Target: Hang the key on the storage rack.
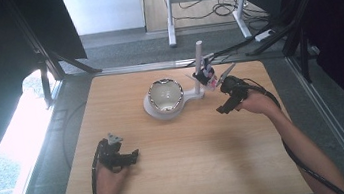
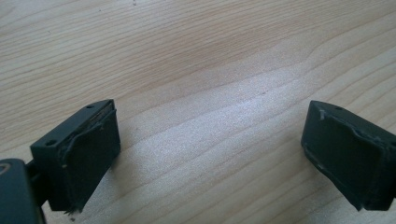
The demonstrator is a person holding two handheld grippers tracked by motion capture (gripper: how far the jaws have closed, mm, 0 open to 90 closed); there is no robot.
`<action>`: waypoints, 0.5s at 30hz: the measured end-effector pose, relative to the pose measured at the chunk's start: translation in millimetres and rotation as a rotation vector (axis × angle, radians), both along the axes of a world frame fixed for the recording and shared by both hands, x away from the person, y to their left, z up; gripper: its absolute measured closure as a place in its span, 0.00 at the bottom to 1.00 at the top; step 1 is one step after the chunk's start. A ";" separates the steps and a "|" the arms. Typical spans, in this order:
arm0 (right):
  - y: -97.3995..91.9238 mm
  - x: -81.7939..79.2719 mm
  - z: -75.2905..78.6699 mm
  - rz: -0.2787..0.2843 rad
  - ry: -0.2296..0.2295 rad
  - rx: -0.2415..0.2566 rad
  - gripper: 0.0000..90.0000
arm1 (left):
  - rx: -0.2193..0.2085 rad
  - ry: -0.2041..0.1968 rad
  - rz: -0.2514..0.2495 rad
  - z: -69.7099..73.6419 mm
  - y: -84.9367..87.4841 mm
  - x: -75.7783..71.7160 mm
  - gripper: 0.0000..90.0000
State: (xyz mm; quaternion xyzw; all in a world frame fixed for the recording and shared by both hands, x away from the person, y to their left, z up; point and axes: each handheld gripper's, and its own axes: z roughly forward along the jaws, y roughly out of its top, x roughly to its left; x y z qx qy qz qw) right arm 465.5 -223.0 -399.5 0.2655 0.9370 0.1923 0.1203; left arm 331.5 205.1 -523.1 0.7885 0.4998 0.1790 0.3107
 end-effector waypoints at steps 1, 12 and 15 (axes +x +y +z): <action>-0.2 -1.9 -0.5 0.001 -0.002 0.002 0.12 | 0.000 0.000 0.000 0.0 0.0 0.0 0.05; -3.4 -22.2 -4.0 0.016 -0.023 0.030 0.11 | 0.000 0.000 0.000 0.0 0.0 0.0 0.05; -4.4 -26.8 -4.2 0.017 -0.028 0.036 0.10 | -0.001 0.000 0.000 0.0 0.0 0.0 0.05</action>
